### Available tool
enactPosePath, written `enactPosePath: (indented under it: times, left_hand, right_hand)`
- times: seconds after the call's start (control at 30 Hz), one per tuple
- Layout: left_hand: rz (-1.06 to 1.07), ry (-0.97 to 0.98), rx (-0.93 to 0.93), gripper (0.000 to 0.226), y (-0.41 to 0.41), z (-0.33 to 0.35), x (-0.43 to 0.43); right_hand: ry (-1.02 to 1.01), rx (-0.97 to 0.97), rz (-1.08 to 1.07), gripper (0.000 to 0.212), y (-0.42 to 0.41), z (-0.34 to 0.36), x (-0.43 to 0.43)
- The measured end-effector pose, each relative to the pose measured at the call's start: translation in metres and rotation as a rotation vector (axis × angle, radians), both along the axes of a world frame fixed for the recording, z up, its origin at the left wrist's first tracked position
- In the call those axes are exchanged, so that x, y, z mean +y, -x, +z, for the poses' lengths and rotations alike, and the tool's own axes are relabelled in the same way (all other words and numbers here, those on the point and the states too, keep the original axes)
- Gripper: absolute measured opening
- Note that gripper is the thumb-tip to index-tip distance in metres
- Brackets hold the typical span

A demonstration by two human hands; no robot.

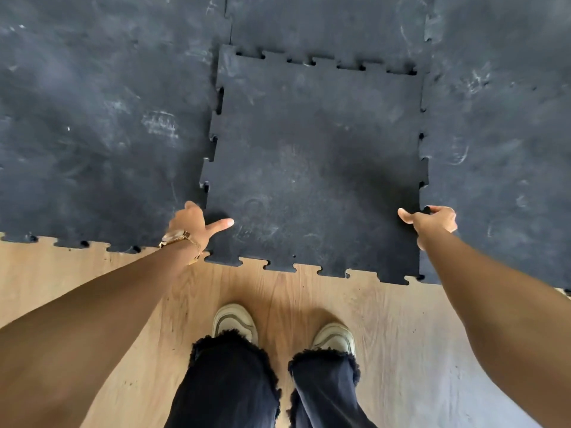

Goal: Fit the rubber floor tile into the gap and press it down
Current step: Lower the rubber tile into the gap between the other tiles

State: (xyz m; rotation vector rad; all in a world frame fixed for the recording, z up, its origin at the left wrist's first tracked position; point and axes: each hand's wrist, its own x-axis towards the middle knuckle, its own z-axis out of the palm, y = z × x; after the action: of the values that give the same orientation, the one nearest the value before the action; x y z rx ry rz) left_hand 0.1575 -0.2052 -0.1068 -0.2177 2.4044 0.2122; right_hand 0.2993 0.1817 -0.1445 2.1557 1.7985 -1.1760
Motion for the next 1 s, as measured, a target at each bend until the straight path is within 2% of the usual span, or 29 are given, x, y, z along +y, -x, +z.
enactPosePath:
  times: [0.1,0.17,0.3,0.4,0.47,0.57,0.63,0.87,1.0]
  left_hand:
    - [0.033,-0.019,-0.035,0.073,0.000,-0.017,-0.006]
    - [0.037,-0.008,-0.058,0.074,-0.003,-0.026,-0.010]
    - [-0.186,0.222,0.038,0.066,-0.004,-0.031,-0.004]
    - [-0.446,0.305,0.206,0.054,-0.001,-0.024,0.022]
    - [-0.613,0.245,0.220,0.075,0.002,-0.026,0.056]
    - [-0.874,0.184,0.109,0.124,0.004,-0.036,0.119]
    - [-1.043,0.176,0.059,0.145,0.001,-0.041,0.161]
    - [-1.412,0.017,0.035,0.154,-0.011,-0.052,0.298]
    - [-1.439,0.040,-0.042,0.150,-0.017,-0.058,0.344]
  right_hand:
    - [-0.013,-0.002,0.007,0.062,0.000,-0.008,-0.005]
    - [-0.062,-0.036,0.098,0.064,-0.008,-0.017,-0.009]
    - [-0.325,-0.223,0.504,0.066,-0.018,-0.026,-0.029]
    - [-0.329,-0.166,0.605,0.073,-0.023,-0.034,-0.053]
    - [-0.278,-0.171,0.646,0.088,-0.026,-0.038,-0.066]
    - [-0.199,-0.266,0.760,0.133,-0.031,-0.045,-0.076]
    - [-0.174,-0.309,0.775,0.145,-0.030,-0.046,-0.077]
    - [-0.081,-0.336,0.737,0.149,-0.021,-0.052,-0.072]
    - [-0.082,-0.265,0.762,0.147,-0.030,-0.060,-0.066]
